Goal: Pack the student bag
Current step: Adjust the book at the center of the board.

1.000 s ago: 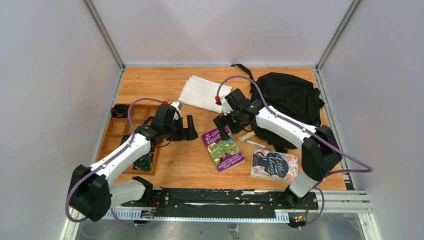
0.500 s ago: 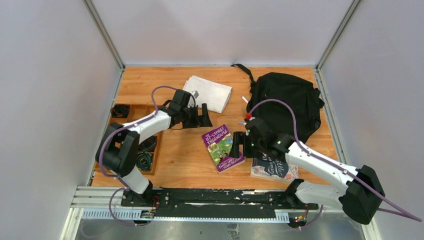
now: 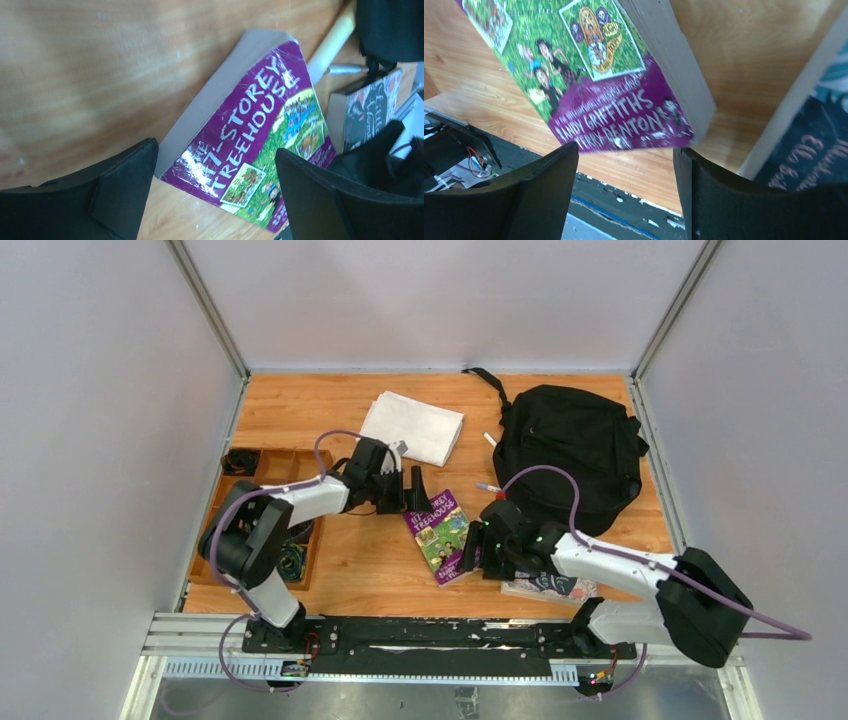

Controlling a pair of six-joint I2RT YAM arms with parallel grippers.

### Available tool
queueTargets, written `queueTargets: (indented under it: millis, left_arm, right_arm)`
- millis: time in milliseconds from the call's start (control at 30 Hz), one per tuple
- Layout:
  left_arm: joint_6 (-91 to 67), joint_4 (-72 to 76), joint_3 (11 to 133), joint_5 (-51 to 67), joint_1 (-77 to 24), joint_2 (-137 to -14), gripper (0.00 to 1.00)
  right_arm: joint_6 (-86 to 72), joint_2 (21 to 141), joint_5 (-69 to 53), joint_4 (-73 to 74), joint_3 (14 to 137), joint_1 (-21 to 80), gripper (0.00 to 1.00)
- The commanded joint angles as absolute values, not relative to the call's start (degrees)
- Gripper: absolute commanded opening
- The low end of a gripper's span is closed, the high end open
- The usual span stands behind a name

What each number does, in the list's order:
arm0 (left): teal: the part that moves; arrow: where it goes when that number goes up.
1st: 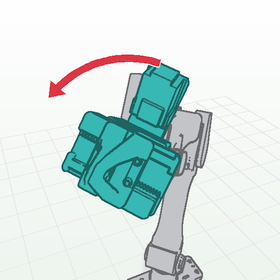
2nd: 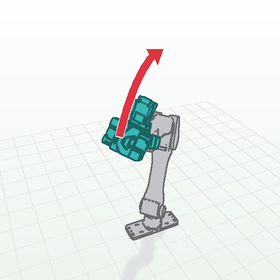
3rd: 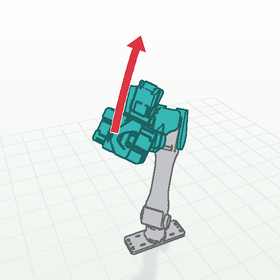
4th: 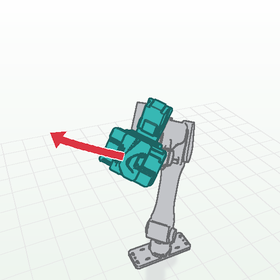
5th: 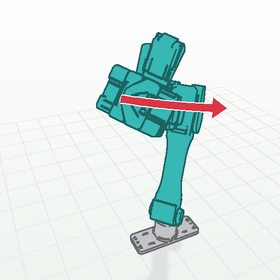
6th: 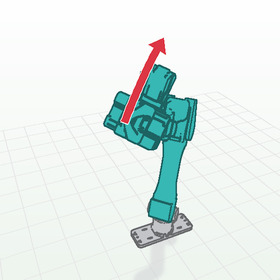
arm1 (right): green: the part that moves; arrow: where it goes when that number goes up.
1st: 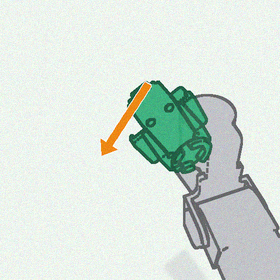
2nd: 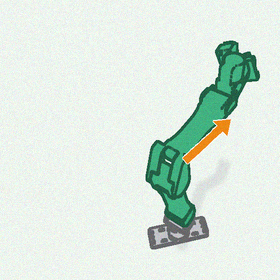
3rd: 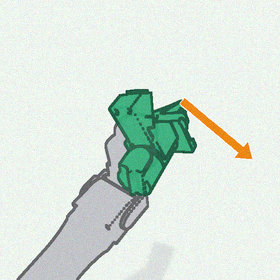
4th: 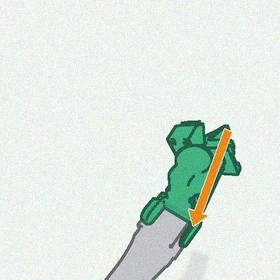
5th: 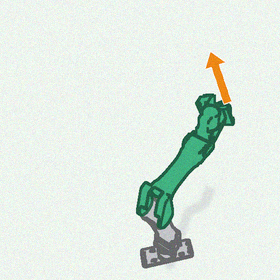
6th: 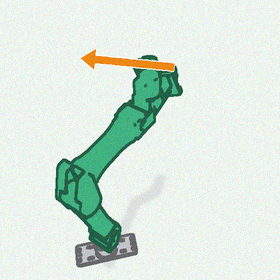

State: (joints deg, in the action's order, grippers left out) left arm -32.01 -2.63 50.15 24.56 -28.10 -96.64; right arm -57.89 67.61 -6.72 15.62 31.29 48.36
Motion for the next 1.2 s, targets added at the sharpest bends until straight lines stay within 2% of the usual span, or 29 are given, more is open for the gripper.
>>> queueTargets:
  millis: [0, 133, 233, 333, 500, 633, 767, 967, 1167]
  left_arm:
    - [-33.73, -0.26, 42.95, 27.81, -28.54, -89.17, 0.94]
    - [-36.22, -1.09, 35.69, 27.70, -28.96, -80.88, 0.95]
    - [-35.69, -7.70, 35.03, 21.66, -29.00, -73.57, 0.98]
    - [-34.79, -15.81, 36.77, 12.43, -28.95, -66.99, 1.00]
    - [-36.80, -23.31, 37.67, 6.99, -28.98, -59.97, 1.00]
    - [-41.46, -24.20, 34.86, 8.28, -29.08, -57.49, 0.98]
    - [-46.36, -22.14, 31.24, 9.34, -29.73, -56.75, 0.97]
    - [-50.19, -17.89, 28.28, 12.04, -32.27, -58.89, 0.95]
    - [-51.09, -12.78, 26.94, 12.82, -32.34, -63.79, 0.95]
  right_arm:
    - [-54.56, 72.23, -7.21, 8.44, 32.71, 48.80, 0.75]
    - [-47.59, 75.97, -10.53, 9.13, 37.44, 47.11, 0.79]
    - [-43.74, 76.17, -13.08, 13.57, 40.90, 47.43, 0.80]
    - [-39.05, 73.01, -8.46, 22.15, 43.55, 47.55, 0.83]
    - [-30.03, 70.49, -0.06, 27.29, 49.10, 47.22, 0.89]
    - [-19.51, 79.99, -6.73, 27.91, 56.38, 44.30, 0.97]
    - [-13.39, 91.39, -13.32, 33.33, 65.50, 42.57, 1.00]
    - [-8.22, 98.36, -14.64, 31.21, 68.51, 42.21, 1.00]
    - [-8.39, 101.17, -25.12, 27.67, 66.16, 41.57, 0.99]
